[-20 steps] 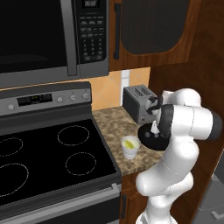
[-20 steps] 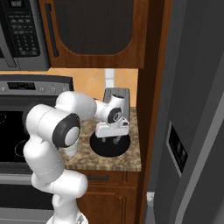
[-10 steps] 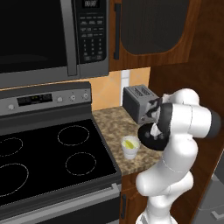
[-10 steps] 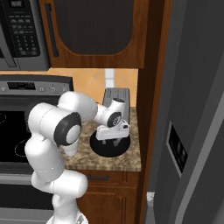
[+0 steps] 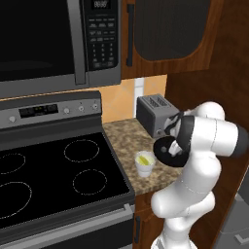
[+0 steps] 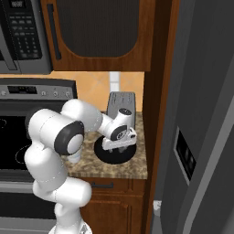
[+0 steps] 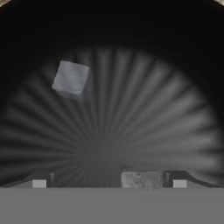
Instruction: Grab a lemon wedge from the fridge and one ice cube from the ice bowl, and put them in the glass of lemonade.
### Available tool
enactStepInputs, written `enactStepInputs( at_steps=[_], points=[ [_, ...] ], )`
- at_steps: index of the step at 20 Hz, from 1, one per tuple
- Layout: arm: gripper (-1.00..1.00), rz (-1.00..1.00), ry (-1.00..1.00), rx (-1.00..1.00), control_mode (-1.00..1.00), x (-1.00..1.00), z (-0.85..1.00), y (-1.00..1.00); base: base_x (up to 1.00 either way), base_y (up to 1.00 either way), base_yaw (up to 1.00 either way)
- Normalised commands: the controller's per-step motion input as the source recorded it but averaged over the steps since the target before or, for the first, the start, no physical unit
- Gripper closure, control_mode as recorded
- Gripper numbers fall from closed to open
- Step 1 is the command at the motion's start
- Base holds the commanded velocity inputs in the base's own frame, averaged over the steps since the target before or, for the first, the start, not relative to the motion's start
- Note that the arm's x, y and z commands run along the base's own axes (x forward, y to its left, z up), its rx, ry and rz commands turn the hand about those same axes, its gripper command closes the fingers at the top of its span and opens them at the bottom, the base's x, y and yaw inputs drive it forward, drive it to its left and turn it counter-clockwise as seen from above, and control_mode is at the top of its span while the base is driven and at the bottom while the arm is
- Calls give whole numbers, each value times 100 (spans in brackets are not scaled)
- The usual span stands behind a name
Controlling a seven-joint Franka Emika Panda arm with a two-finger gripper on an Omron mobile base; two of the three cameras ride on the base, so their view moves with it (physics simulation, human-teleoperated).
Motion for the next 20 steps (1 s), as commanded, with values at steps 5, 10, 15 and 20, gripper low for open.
enactStepInputs(
  at_steps=[5, 10, 15, 20],
  points=[
    [-100, 0, 0, 0, -100, -3, 1, 0, 0, 0, 0],
    [-100, 0, 4, 0, -100, 1, -13, 2, 0, 0, 0],
    [-100, 0, 9, 0, -100, 10, -20, 2, 0, 0, 0],
    [100, 0, 3, 0, -100, 0, 0, 1, 0, 0, 0]
  ],
)
